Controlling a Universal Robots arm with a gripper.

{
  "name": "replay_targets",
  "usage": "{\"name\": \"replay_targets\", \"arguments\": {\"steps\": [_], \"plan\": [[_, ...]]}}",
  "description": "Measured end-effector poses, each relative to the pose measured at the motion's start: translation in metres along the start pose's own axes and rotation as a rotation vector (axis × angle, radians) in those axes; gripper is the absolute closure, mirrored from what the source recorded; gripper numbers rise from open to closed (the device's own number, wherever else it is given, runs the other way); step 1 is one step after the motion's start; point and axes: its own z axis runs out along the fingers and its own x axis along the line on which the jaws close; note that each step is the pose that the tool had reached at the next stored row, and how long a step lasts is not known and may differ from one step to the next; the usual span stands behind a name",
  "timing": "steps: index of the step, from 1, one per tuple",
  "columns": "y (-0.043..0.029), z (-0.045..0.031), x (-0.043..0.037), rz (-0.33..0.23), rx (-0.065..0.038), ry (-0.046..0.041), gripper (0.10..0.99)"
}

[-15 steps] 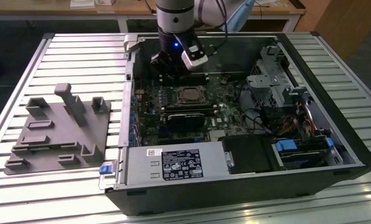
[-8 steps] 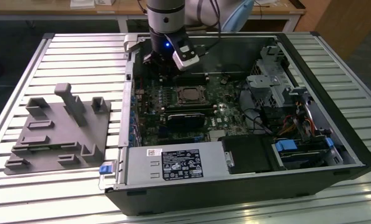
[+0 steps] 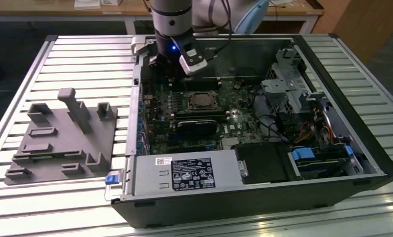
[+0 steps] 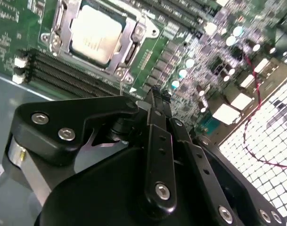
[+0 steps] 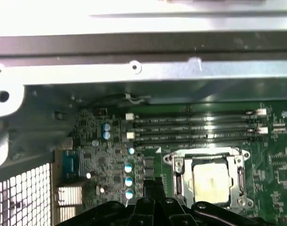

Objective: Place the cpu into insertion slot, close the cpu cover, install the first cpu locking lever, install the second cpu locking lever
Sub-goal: 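Install the first cpu locking lever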

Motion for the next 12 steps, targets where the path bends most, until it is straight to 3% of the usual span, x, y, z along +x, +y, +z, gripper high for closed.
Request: {"name": "replay_targets", "arguments": {"steps": [3, 10, 12], "plan": [[0.0000, -0.0003, 0.0005, 0.001, -0.039, 0.0001, 0.980], [0.0000, -0.0003, 0.0009, 0.006, -0.147, 0.0048, 0.980], [0.0000, -0.0003, 0.0009, 0.007, -0.169, 0.0061, 0.980]]}}
